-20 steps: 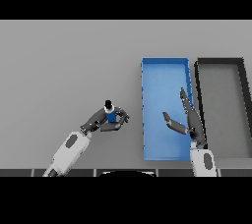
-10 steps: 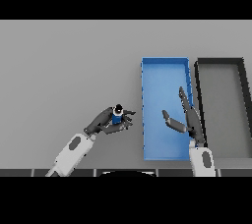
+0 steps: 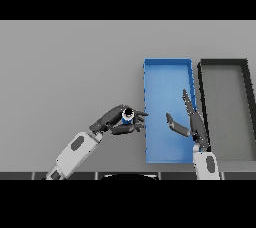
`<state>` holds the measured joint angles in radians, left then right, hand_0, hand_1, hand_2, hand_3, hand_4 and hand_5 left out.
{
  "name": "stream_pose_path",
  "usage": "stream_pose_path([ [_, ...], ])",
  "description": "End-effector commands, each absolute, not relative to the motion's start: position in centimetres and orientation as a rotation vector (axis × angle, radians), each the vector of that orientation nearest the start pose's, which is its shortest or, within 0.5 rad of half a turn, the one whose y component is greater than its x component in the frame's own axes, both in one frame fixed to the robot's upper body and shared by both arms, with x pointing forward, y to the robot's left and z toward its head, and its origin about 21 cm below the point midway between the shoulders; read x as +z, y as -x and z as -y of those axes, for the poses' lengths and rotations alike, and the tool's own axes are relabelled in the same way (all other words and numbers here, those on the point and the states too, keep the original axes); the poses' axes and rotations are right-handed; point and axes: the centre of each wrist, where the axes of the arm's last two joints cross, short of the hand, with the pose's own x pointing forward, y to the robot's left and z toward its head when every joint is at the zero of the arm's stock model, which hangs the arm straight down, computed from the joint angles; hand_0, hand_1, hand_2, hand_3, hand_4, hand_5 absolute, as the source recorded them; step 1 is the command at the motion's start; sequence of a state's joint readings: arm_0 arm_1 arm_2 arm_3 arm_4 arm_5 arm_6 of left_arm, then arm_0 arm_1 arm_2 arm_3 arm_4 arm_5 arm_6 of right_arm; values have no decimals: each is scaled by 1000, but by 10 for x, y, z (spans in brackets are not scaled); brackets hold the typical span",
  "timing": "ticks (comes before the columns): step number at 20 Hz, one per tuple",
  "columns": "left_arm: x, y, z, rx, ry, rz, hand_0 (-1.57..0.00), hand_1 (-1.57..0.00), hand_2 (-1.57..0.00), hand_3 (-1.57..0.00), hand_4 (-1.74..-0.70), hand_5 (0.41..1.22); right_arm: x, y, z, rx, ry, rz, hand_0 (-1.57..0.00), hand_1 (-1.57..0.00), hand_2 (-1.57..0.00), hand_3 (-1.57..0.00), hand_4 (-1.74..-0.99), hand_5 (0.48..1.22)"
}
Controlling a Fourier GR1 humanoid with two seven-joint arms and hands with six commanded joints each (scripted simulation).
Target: Pick up the blue pipe and place it into the blue bin.
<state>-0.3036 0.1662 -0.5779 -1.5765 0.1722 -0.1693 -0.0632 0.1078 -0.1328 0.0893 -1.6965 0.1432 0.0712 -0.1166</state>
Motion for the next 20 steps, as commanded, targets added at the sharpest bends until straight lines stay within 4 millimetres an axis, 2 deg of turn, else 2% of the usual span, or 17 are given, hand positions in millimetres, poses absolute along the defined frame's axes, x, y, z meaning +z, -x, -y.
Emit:
stream_pose_path([
  [1, 50, -262, -108, -759, 636, 1689, -1563, -1564, -1565, -1443, -1726, 1218, 9, -221, 247, 323, 101, 1686, 1, 1, 1, 1, -1195, 635],
  [6, 52, -264, -107, -773, 630, 1657, -1568, -1569, -1569, -1443, -1729, 1219, 9, -214, 244, 291, 103, 1683, 1, 1, 1, 1, -1174, 629],
  [8, 51, -267, -104, -773, 630, 1662, -1569, -1569, -1570, -1443, -1730, 1219, 8, -208, 240, 265, 106, 1694, 1, 1, 1, 1, -1186, 629],
  [10, 52, -263, -109, -780, 631, 1676, -1570, -1570, -1570, -1443, -1731, 1220, 6, -203, 239, 252, 105, 1692, 1, 1, 1, 1, -1209, 623],
  [12, 52, -262, -107, -781, 630, 1674, -1570, -1570, -1570, -1439, -1731, 1220, 7, -204, 240, 238, 99, 1685, 1, 1, 1, 1, -1197, 618],
  [15, 53, -264, -110, -775, 627, 1667, -1571, -1571, -1571, -1438, -1731, 1221, 25, -205, 245, 233, -36, 1755, 1, 1, 1, 1, -1197, 604],
  [17, 52, -265, -108, -788, 630, 1665, -1571, -1571, -1571, -1440, -1731, 1221, 48, -211, 252, 284, -143, 1765, 1, 1, 1, 1, -1203, 573],
  [20, 51, -264, -108, -801, 617, 1659, -1571, -1571, -1571, -1440, -1731, 1221, 81, -213, 251, 441, -266, 1766, 1, 1, 1, 1, -1250, 532],
])
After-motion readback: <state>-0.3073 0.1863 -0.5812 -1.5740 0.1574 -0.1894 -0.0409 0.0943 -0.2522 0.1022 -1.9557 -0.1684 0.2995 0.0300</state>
